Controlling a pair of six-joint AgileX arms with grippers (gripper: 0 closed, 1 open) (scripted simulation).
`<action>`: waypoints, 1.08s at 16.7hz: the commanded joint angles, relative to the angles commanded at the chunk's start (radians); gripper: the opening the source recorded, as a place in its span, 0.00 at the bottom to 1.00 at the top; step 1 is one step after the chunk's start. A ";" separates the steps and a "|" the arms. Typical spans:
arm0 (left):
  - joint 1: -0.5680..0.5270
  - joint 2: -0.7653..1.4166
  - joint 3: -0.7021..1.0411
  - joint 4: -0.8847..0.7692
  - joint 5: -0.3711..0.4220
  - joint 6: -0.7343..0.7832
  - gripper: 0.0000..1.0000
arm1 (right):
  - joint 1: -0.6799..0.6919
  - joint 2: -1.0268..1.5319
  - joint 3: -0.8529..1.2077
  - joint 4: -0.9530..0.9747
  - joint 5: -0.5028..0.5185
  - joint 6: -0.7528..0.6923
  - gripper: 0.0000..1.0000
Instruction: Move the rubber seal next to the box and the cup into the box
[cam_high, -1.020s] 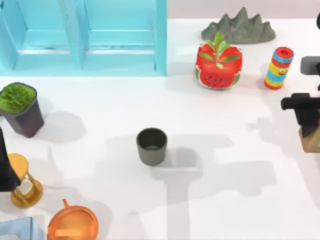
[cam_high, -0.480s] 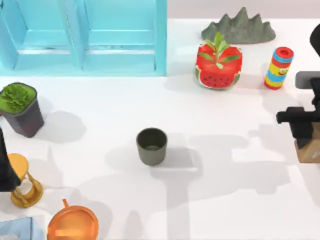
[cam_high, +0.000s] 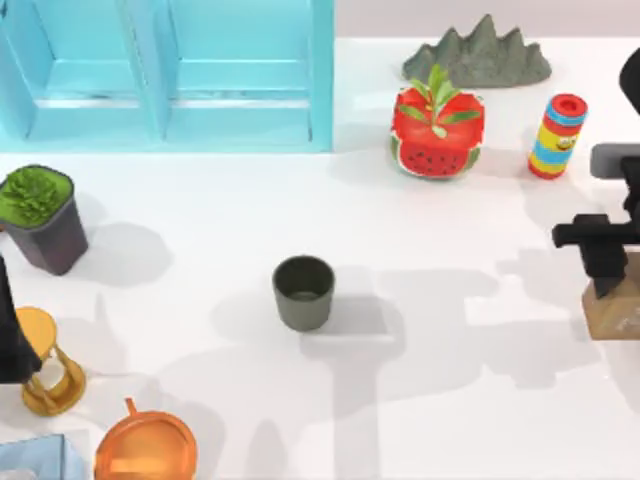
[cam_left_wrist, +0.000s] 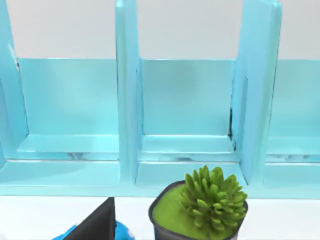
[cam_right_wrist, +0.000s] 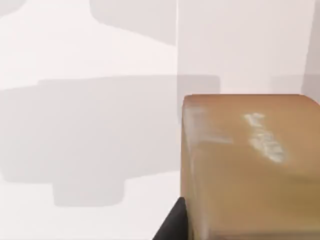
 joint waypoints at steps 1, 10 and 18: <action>0.000 0.000 0.000 0.000 0.000 0.000 1.00 | 0.000 0.000 0.000 0.000 0.000 0.000 0.75; 0.000 0.000 0.000 0.000 0.000 0.000 1.00 | 0.000 0.000 0.000 0.000 0.000 0.000 1.00; 0.000 0.000 0.000 0.000 0.000 0.000 1.00 | 0.000 -0.005 0.116 -0.118 -0.001 -0.001 1.00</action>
